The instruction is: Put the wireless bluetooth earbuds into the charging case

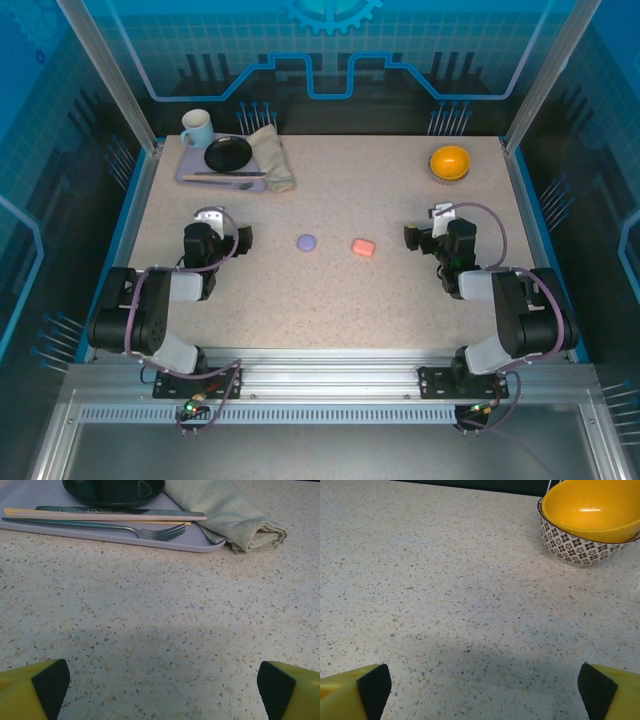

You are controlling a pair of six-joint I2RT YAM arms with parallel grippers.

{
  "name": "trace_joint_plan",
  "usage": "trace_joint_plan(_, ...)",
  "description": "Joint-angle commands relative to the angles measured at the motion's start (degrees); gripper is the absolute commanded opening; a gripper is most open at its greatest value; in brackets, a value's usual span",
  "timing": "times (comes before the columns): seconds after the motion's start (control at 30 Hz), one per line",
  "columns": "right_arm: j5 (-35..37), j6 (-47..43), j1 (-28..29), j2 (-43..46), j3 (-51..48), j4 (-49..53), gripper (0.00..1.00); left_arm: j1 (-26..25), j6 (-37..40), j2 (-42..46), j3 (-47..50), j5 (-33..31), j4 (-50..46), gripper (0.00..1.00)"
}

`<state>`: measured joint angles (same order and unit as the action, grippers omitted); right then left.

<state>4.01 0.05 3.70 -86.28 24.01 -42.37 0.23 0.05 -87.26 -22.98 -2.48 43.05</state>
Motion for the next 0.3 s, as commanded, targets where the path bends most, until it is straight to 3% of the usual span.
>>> trace_joint_plan(0.0, -1.1, -0.8, -0.2, 0.0, 0.9, -0.4, 1.00, 0.4, -0.2, 0.2, -0.9, 2.0, 1.8, 0.99)
trace_joint_plan(0.27, -1.8, -0.7, -0.6, 0.0, 0.8, -0.6, 1.00, 0.6, -0.4, 0.2, -1.1, 2.0, 1.5, 0.99)
